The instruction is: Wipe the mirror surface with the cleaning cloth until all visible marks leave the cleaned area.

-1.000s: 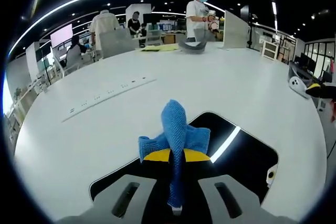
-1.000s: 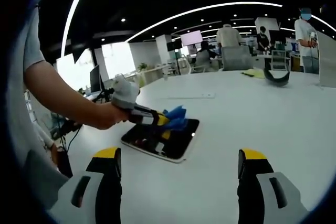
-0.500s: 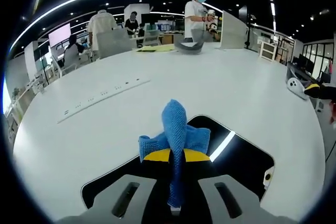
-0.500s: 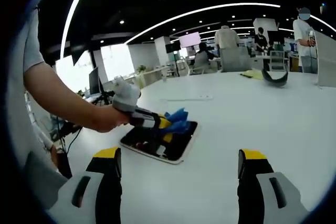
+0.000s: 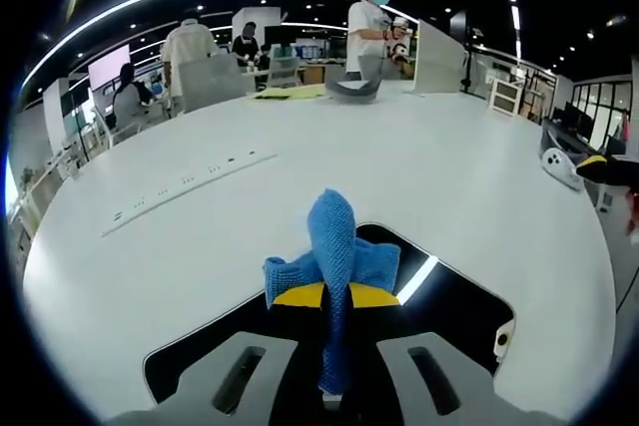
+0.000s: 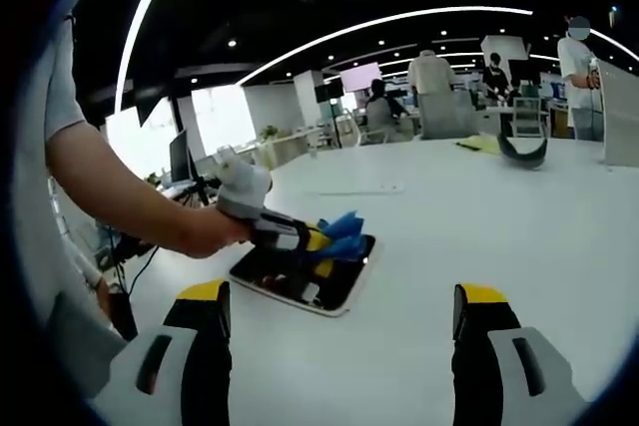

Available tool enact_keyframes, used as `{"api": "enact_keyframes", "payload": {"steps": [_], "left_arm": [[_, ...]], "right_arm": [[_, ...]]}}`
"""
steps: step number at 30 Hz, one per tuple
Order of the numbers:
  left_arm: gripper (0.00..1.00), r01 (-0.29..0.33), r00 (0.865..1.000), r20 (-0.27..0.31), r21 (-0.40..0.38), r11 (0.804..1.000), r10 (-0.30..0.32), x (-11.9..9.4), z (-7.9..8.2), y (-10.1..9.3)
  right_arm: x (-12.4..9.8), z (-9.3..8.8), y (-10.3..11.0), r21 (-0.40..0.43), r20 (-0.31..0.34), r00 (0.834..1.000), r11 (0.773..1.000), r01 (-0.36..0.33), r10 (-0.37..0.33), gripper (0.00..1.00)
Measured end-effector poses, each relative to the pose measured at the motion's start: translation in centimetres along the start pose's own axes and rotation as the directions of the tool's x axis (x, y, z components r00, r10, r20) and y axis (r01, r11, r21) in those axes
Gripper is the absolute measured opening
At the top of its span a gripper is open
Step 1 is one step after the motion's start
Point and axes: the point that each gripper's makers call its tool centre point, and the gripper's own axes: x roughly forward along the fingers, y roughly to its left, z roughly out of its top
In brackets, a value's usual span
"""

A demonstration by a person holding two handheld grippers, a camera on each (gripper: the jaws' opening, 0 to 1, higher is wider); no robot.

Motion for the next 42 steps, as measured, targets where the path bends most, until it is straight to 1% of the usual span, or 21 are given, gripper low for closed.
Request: {"api": "enact_keyframes", "payload": {"steps": [7, 16, 24, 29, 42], "left_arm": [[0.04, 0.008, 1.000, 0.005, 0.003, 1.000, -0.008, 0.2, 0.1, -0.4], [0.04, 0.020, 1.000, 0.010, -0.003, 1.000, -0.020, 0.4, 0.2, -0.8], [0.04, 0.031, 0.999, 0.015, 0.002, 1.000, -0.031, 0.5, 0.3, -1.2], [0.04, 0.026, 0.999, 0.020, -0.004, 1.000, -0.026, 0.6, 0.3, -1.5], [0.04, 0.041, 0.999, 0.024, 0.000, 0.999, -0.041, 0.9, 0.5, -2.1]], "right_arm": [[0.1, -0.2, 0.2, -0.004, -0.013, 1.000, 1.000, -0.003, 0.003, 0.93], [0.1, 0.1, 0.4, -0.003, -0.003, 1.000, 1.000, -0.013, 0.013, 0.91], [0.3, 0.2, 0.5, -0.008, -0.006, 1.000, 1.000, -0.016, 0.016, 0.91], [0.4, 0.1, 0.5, -0.003, -0.005, 1.000, 1.000, -0.018, 0.018, 0.91], [0.5, -0.4, 0.7, 0.002, -0.014, 1.000, 1.000, -0.025, 0.025, 0.91]]}}
